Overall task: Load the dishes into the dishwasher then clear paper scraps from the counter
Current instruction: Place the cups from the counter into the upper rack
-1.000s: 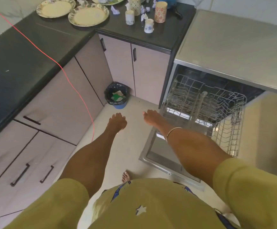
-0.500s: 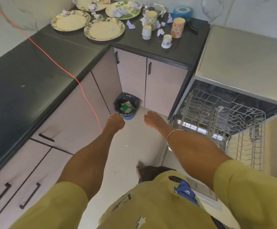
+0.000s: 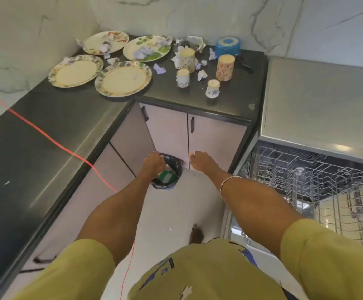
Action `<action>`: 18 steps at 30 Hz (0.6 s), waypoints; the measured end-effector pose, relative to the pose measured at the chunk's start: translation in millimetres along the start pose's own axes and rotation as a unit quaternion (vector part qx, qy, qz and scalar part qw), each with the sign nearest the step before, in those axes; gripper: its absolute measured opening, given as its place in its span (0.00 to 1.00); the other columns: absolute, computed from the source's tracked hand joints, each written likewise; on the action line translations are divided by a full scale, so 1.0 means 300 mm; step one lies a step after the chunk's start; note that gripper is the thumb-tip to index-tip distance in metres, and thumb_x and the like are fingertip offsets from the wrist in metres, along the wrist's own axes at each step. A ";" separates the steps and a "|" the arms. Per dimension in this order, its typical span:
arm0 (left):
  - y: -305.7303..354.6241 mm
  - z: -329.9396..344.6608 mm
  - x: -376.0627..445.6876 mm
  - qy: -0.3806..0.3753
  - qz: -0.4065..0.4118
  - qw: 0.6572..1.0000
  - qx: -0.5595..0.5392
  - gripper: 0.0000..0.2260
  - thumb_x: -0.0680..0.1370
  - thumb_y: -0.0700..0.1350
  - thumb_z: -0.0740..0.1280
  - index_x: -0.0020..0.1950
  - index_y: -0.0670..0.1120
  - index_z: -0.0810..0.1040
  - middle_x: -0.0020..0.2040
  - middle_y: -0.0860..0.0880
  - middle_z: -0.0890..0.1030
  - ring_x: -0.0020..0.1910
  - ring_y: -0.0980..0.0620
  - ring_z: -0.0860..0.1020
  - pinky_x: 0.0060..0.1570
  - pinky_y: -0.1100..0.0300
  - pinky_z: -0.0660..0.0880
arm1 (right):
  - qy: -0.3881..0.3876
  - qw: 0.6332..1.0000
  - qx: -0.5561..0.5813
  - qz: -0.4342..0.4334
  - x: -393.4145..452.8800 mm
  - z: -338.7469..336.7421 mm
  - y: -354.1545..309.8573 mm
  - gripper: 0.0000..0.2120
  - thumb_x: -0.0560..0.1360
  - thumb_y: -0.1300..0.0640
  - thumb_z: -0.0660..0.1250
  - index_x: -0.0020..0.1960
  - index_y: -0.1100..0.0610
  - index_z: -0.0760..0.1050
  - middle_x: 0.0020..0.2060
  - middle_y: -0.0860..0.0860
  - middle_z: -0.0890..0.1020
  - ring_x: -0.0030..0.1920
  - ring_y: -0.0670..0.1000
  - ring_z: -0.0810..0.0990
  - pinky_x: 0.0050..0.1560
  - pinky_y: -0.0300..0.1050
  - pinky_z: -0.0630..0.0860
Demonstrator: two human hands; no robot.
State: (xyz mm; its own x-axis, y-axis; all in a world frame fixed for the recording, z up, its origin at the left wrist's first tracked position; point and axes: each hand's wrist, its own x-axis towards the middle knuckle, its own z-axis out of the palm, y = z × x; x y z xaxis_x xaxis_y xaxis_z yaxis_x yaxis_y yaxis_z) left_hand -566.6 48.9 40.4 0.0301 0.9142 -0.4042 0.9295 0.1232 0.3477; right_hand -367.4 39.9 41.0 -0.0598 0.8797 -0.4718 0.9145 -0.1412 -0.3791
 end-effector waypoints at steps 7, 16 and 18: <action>0.214 -0.114 0.288 0.047 0.058 0.996 -0.053 0.13 0.83 0.41 0.54 0.60 0.33 0.70 0.61 0.34 0.74 0.59 0.36 0.73 0.57 0.49 0.68 | 0.106 0.991 0.072 0.039 0.241 -0.219 0.079 0.24 0.84 0.49 0.49 0.71 0.64 0.67 0.69 0.63 0.72 0.68 0.63 0.71 0.68 0.55 0.67; 0.408 -0.273 0.559 0.103 0.142 0.981 -0.078 0.10 0.83 0.42 0.55 0.52 0.40 0.74 0.55 0.38 0.80 0.48 0.41 0.76 0.45 0.52 0.68 | 0.275 0.950 0.140 0.038 0.451 -0.437 0.067 0.15 0.80 0.55 0.59 0.65 0.58 0.74 0.58 0.58 0.80 0.58 0.59 0.79 0.58 0.53 0.78; 0.440 -0.298 0.645 0.116 0.160 0.977 -0.084 0.11 0.83 0.43 0.54 0.51 0.41 0.74 0.53 0.40 0.81 0.47 0.41 0.77 0.44 0.52 0.69 | 0.303 0.940 0.149 0.049 0.513 -0.487 0.074 0.15 0.79 0.56 0.60 0.65 0.58 0.73 0.58 0.57 0.80 0.58 0.58 0.79 0.57 0.54 0.79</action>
State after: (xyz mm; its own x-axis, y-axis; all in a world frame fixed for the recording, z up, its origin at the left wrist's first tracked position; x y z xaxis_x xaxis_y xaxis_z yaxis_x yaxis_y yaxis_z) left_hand -471.0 276.7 83.7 0.2074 0.9766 -0.0565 0.8116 -0.1395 0.5673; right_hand -298.0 238.4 76.3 0.3407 0.9401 -0.0112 0.7454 -0.2774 -0.6061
